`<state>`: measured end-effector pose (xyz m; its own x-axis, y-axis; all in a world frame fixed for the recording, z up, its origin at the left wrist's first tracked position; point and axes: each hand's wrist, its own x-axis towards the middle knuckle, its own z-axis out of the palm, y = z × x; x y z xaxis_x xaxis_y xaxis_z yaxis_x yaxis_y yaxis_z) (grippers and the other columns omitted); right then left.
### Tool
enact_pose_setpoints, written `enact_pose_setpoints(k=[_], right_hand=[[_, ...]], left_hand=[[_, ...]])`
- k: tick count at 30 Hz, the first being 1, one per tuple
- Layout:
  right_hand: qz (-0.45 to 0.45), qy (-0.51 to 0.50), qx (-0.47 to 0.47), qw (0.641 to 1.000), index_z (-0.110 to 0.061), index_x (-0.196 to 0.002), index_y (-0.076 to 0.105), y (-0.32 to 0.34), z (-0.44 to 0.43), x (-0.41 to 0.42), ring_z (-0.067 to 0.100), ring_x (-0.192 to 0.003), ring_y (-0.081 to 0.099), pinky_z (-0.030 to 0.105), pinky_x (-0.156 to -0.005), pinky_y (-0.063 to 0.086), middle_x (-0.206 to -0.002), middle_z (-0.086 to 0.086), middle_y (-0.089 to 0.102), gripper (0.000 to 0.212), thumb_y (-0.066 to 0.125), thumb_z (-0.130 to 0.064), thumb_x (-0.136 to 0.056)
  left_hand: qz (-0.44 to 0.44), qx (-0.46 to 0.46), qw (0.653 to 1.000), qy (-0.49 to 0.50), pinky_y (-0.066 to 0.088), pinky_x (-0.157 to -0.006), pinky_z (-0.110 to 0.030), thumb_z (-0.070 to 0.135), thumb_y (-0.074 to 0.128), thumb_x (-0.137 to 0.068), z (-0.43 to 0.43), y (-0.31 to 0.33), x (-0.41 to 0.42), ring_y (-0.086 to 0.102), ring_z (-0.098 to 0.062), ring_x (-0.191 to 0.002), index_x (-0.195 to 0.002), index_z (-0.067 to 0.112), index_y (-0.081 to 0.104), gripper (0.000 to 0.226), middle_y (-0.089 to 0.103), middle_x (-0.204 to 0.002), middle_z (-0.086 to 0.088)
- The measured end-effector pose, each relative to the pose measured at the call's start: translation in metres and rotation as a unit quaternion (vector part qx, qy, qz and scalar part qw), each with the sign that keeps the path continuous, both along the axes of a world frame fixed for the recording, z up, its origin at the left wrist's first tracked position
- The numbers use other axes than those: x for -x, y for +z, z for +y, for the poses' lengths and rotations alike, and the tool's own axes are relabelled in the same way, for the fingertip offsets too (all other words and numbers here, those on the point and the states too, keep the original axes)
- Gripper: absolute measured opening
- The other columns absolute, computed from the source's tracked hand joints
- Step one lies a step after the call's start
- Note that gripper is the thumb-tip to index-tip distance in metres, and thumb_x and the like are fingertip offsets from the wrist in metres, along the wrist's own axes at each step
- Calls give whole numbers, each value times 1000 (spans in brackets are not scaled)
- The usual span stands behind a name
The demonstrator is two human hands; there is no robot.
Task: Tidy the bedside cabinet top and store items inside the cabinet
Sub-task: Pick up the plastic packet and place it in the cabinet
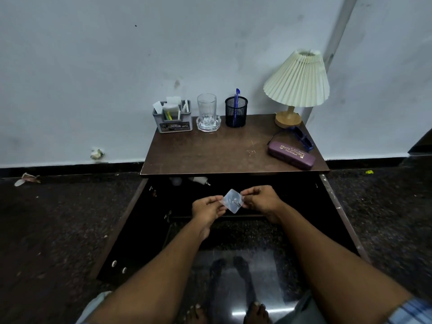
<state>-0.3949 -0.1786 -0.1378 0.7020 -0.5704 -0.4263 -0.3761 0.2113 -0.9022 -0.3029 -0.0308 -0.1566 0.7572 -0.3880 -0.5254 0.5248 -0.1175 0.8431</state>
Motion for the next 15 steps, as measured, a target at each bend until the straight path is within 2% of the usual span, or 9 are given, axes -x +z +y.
enact_pose_setpoints(k=[3,6,12,15], right_hand=[[27,-26,-3,999,1,-78,64,-14,6,-4,20,-58,63,22,-52,58,-70,18,65,17,63,16,-87],[35,-44,8,998,-2,-74,65,-27,4,-14,21,-59,63,29,-62,58,-70,18,66,19,66,13,-85],[46,-45,2,998,0,-73,66,-50,-15,-22,21,-59,64,29,-62,59,-70,19,67,16,70,9,-85],[42,-73,-14,996,10,-86,66,-58,-22,-29,19,-59,67,25,-56,61,-76,20,67,4,70,11,-85]], left_hand=[[7,-9,1000,4,61,-67,-23,-1,62,-93,0,-9,-2,70,-18,-73,-104,-2,68,13,73,-88,-15],[6,-13,1000,-1,61,-67,-21,-1,62,-93,-9,-12,-9,71,-18,-74,-104,-1,69,13,73,-88,-14],[26,-29,999,-3,61,-73,-24,-4,63,-91,-22,-31,-25,71,-19,-75,-105,-2,69,15,73,-88,-16],[41,-24,999,-8,60,-67,-21,-4,64,-90,-29,-40,-30,70,-17,-71,-109,-4,67,19,72,-87,-15]])
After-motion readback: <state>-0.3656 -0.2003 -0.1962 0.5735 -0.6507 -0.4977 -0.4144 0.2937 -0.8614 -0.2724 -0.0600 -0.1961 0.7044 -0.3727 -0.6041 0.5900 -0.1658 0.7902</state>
